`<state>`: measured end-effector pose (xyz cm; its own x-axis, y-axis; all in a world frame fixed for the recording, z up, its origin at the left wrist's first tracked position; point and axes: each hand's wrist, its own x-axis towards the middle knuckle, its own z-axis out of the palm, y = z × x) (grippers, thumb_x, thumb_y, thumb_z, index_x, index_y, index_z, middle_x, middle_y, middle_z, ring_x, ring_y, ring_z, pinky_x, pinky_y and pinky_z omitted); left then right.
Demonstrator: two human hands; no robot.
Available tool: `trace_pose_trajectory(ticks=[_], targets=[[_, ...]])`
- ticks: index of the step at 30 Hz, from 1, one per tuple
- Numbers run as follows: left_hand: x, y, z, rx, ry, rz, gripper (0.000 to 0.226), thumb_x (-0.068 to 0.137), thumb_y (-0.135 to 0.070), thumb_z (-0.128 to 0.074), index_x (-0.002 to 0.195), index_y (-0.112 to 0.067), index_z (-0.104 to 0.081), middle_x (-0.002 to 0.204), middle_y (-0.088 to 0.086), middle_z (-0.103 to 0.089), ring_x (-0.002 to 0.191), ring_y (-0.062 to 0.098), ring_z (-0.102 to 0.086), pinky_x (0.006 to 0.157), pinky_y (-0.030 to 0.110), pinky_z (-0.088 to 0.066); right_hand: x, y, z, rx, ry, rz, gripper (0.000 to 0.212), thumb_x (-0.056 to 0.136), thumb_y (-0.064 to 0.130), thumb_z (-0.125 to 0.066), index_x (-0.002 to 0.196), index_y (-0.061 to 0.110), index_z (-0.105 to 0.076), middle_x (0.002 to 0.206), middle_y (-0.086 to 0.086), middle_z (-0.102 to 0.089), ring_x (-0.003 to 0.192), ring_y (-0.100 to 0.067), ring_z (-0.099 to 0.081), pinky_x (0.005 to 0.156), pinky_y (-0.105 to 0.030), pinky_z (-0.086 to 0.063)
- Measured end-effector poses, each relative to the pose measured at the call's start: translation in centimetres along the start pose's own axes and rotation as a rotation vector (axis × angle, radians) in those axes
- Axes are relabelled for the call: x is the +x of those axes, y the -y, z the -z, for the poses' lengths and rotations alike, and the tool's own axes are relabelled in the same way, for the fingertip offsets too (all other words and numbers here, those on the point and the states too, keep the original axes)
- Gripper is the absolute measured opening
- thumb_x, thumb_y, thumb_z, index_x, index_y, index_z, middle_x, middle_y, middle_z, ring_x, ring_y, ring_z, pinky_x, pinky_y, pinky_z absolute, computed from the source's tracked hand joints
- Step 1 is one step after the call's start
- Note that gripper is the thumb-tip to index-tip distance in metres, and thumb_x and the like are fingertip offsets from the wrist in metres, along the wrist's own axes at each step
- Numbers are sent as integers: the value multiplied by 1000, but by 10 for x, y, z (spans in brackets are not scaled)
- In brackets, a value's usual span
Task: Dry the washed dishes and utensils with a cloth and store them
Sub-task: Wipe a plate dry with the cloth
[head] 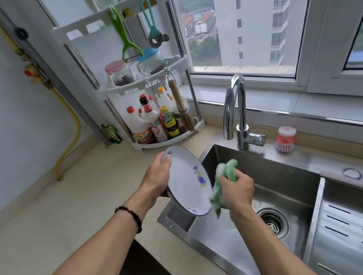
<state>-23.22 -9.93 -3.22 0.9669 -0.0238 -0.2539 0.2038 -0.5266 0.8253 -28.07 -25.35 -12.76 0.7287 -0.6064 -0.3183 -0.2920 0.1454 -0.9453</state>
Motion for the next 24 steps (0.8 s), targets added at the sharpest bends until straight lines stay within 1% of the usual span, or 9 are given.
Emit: trace_pose_trajectory(ticks=[2,4,6,8,10,15,17,19,24], targets=[[-4,1,0,-1,33,-21,31,108,-40,-29,125,-32,-54,108,2,-68,93,21,-68,78,44,-59,-8,16,-14,68,119,148,18,94,20,-66,81,30,-74,81,7,-66,77,-15,-60,72,-33,-50],[-8,2,-1,-35,94,-34,32,109,-39,-31,121,-30,-58,108,1,-70,87,16,-66,69,36,-56,-17,27,-29,-116,329,318,29,102,24,-54,127,30,-68,131,5,-59,119,-16,-54,104,-35,-42],[-11,1,-1,-110,135,-6,31,109,-38,-32,112,-29,-63,104,0,-72,81,13,-69,57,28,-52,-26,30,-40,-341,547,437,51,108,26,-36,158,25,-27,168,2,-9,153,-14,-9,125,-44,-11],[-9,0,4,-170,131,16,32,109,-37,-34,109,-28,-65,107,5,-74,91,22,-73,60,30,-55,-42,34,-41,-394,735,536,60,105,34,-26,160,30,-2,163,12,17,150,-5,16,125,-42,7],[-7,-1,10,-187,134,18,33,109,-38,-34,110,-27,-65,112,10,-73,98,30,-72,66,36,-57,-54,35,-37,-406,876,591,66,98,40,-22,157,31,6,157,15,23,147,-2,21,122,-33,11],[-11,-2,13,-181,188,33,33,108,-45,-32,112,-36,-63,111,3,-73,93,22,-71,60,33,-55,-31,38,-42,-562,742,505,51,109,43,-11,149,35,20,160,6,30,149,-11,26,125,-47,8],[-8,-4,15,-186,185,7,34,108,-44,-31,116,-36,-63,121,1,-70,106,22,-69,66,33,-54,-41,37,-40,-559,790,629,51,108,46,-10,149,36,19,158,6,34,146,-11,32,123,-41,14],[-8,-6,19,-173,183,-3,35,109,-42,-31,114,-32,-64,118,3,-71,104,24,-70,66,34,-55,-50,32,-32,-540,885,711,50,108,45,-12,150,37,14,156,9,32,146,-7,31,121,-32,15],[-12,-9,14,-100,207,-51,32,108,-43,-32,119,-35,-61,117,0,-70,100,21,-70,58,29,-54,-36,37,-35,-498,765,529,49,103,56,-5,145,48,18,153,14,40,146,-8,31,123,-53,11]])
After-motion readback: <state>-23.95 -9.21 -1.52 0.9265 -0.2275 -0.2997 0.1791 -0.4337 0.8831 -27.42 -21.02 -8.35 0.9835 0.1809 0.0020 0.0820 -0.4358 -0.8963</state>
